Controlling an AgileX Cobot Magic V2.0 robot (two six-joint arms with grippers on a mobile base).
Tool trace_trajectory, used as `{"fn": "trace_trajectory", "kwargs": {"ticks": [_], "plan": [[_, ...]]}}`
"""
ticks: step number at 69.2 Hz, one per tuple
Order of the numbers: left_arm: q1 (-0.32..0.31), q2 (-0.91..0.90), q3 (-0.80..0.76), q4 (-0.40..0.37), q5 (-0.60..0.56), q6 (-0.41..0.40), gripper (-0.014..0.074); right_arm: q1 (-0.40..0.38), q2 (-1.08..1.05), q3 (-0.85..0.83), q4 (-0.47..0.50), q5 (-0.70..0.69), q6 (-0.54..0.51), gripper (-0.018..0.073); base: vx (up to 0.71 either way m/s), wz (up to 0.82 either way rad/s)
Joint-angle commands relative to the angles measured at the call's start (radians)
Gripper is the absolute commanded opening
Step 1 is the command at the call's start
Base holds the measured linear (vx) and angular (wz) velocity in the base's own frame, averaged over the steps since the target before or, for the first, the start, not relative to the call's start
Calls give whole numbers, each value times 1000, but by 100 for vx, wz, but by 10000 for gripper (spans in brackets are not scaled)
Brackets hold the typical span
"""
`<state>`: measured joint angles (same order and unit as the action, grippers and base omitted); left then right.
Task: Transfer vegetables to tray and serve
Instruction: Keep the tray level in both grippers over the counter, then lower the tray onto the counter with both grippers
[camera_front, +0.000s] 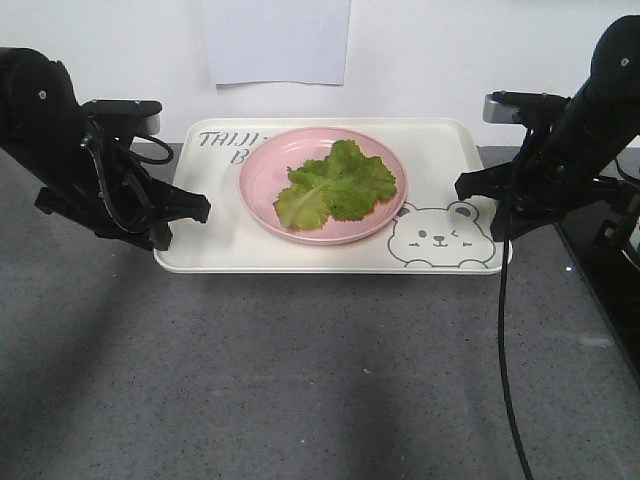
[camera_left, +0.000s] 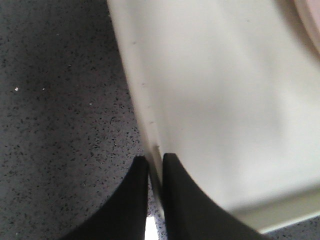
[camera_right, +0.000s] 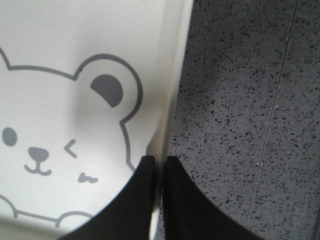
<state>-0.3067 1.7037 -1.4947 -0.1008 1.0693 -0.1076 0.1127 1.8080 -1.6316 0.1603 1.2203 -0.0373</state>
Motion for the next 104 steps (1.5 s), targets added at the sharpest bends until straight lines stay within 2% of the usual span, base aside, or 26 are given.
{"fn": "trace_trajectory", "kwargs": {"ticks": [1, 62, 70, 80, 104], "plan": [[-28, -57, -42, -112, -70, 33, -6, 17, -61, -35, 113, -48, -39, -4, 0, 0], [-28, -56, -42, -110, -71, 33, -6, 17, -61, -35, 115, -63, -39, -4, 0, 0], [-28, -55, -42, -78, -73, 44, -6, 17, -60, -35, 142, -72, -60, -4, 0, 0], [-26, -54, -42, -18, -52, 50, -6, 17, -47, -35, 221, -76, -129, -4, 0, 0], [-23, -31, -38, 55, -45, 50, -6, 18, 41, -35, 298, -79, -139, -4, 0, 0]]}}
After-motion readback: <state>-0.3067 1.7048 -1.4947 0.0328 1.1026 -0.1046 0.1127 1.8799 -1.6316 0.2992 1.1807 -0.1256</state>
